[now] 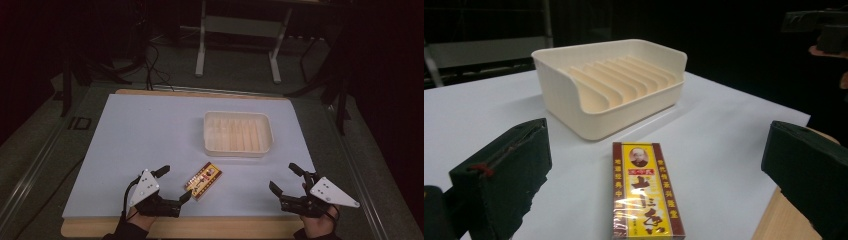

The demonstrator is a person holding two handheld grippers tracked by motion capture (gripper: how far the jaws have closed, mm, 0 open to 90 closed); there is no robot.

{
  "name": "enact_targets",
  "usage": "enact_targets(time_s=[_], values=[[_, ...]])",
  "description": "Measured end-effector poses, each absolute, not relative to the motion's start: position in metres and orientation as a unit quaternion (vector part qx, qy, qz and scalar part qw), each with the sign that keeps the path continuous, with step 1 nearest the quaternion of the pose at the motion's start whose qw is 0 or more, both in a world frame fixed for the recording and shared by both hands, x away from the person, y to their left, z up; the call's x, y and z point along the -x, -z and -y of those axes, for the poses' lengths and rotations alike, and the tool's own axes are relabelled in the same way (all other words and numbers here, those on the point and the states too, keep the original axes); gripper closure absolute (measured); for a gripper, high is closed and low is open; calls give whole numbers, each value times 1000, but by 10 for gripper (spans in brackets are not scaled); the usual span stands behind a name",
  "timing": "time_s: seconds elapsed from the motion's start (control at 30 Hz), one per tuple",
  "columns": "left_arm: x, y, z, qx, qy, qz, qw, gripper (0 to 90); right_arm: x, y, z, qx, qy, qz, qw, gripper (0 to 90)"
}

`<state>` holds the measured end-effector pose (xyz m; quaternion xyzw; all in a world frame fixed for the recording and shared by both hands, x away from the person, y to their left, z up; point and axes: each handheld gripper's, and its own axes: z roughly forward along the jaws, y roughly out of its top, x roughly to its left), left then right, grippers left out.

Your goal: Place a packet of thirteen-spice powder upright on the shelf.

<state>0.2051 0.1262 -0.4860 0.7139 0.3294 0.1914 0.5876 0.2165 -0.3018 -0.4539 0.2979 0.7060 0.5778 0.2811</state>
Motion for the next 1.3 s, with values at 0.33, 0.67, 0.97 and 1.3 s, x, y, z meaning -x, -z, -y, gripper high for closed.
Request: enact_targets(time_s=[0.33, 0.67, 0.97, 1.3], values=[[-203, 466, -122, -699, -158, -317, 621, 6, -213, 450, 301, -298, -577, -700, 296, 129], [-210, 442, -114, -726, -143, -306, 599, 6, -213, 451, 298, -293, -575, -704, 297, 129], [-226, 445, -93, -746, -155, -320, 563, 6, -213, 452, 298, -291, -577, -705, 293, 129], [-238, 463, -72, -765, -162, -337, 524, 6, -215, 453, 298, -293, -577, -707, 285, 130]])
